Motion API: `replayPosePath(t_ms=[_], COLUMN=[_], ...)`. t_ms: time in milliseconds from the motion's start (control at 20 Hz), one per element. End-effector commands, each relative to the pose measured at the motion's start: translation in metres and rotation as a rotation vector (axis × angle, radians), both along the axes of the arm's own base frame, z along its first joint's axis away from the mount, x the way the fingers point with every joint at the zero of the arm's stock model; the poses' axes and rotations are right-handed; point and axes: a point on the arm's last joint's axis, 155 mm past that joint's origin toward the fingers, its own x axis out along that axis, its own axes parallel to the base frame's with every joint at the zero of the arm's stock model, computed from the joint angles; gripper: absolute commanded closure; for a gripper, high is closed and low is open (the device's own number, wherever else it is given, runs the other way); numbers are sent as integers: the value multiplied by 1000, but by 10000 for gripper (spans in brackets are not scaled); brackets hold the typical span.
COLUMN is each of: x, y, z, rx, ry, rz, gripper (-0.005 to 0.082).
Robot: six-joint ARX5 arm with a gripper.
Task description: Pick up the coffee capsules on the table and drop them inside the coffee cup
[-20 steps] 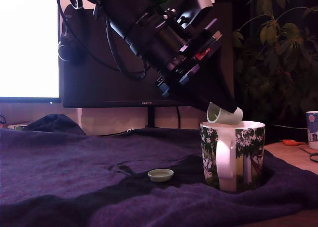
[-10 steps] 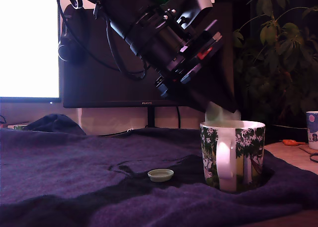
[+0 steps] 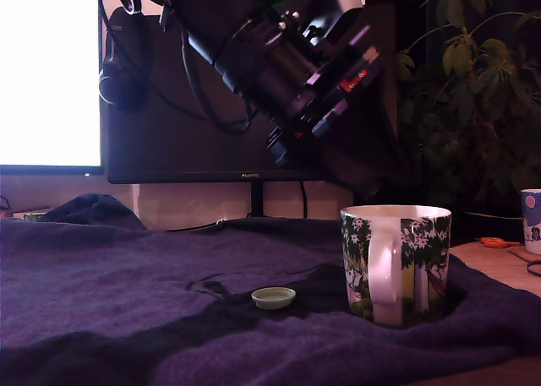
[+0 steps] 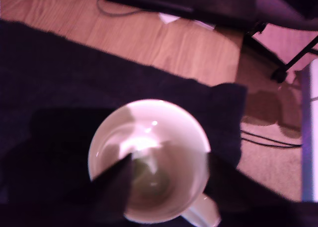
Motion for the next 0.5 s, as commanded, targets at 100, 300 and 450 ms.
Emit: replayPosePath(t_ms=[100,300,450], x=[1,5,19], y=[1,16,33], z=[21,27,40], rx=[-35,-18,-38], ry=[-29,-21,-26], rz=[-9,16,59], gripper=[788,788,788])
